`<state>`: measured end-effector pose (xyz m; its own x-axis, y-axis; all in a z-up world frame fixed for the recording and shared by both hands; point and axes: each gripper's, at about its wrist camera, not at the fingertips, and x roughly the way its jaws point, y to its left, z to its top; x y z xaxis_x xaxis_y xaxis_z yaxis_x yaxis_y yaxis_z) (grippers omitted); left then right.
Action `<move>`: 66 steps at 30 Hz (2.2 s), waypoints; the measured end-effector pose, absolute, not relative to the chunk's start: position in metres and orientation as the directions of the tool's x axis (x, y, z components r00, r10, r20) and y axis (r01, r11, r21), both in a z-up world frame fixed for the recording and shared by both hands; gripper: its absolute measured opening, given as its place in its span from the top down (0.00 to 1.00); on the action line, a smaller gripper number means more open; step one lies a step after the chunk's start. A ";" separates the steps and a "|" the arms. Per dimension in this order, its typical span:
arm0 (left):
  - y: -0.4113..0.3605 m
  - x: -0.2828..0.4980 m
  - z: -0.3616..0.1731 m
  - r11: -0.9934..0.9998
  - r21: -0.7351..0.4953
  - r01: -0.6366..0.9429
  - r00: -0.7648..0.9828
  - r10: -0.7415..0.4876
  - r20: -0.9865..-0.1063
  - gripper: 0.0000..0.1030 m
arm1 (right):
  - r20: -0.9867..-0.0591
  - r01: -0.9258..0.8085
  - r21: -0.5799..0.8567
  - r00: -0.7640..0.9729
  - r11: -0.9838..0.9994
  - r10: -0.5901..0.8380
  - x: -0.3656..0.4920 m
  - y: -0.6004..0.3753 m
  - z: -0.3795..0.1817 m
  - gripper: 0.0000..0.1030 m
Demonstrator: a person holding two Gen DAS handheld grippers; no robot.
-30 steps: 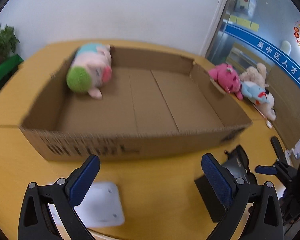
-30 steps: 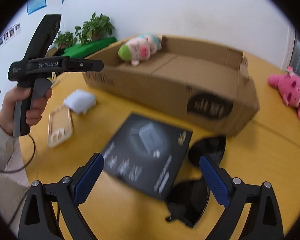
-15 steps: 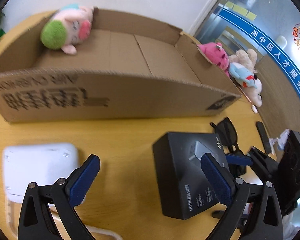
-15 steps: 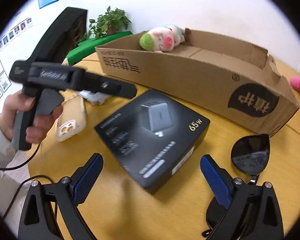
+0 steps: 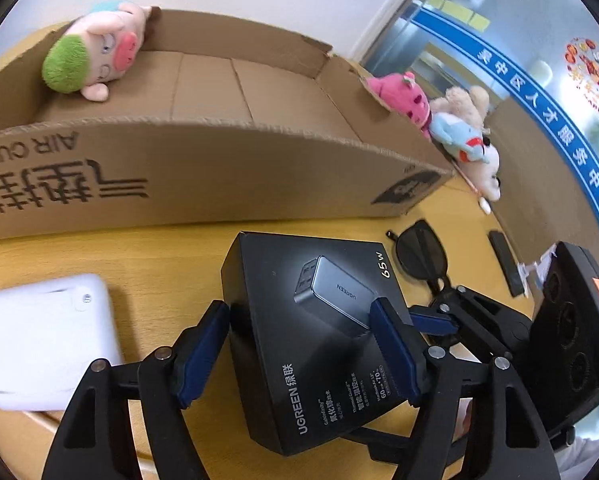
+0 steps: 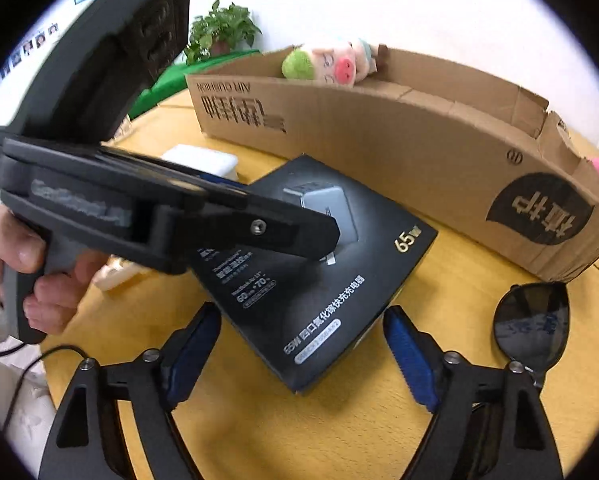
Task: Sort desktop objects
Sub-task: 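Grasp the black UGREEN charger box with the right tool, then lift the charger box with the right tool over the cardboard box, then open the right tool to release the charger box into the box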
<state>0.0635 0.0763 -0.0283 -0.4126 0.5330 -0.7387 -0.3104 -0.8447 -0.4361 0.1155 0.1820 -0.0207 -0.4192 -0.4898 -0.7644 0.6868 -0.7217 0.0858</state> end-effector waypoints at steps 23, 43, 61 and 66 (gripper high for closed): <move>0.052 0.005 0.280 -0.886 -0.167 -0.432 -0.830 0.463 -0.310 0.32 | -0.329 0.665 -0.271 -0.744 -0.696 -0.582 0.063 0.160 0.252 0.20; 0.028 -0.231 0.192 -0.901 -0.311 -0.301 -0.694 0.431 -0.577 0.32 | -0.551 0.753 -0.113 -0.591 -0.648 -0.590 -0.159 0.115 0.211 0.20; 0.087 -0.312 0.013 -0.979 -0.119 -0.163 -0.363 0.172 -0.916 0.34 | -0.772 0.707 0.255 -0.262 -0.660 -0.579 -0.279 0.113 0.003 0.20; 0.077 -0.303 0.027 -0.980 -0.127 -0.150 -0.396 0.178 -0.901 0.34 | -0.780 0.690 0.252 -0.270 -0.679 -0.564 -0.270 0.110 0.003 0.20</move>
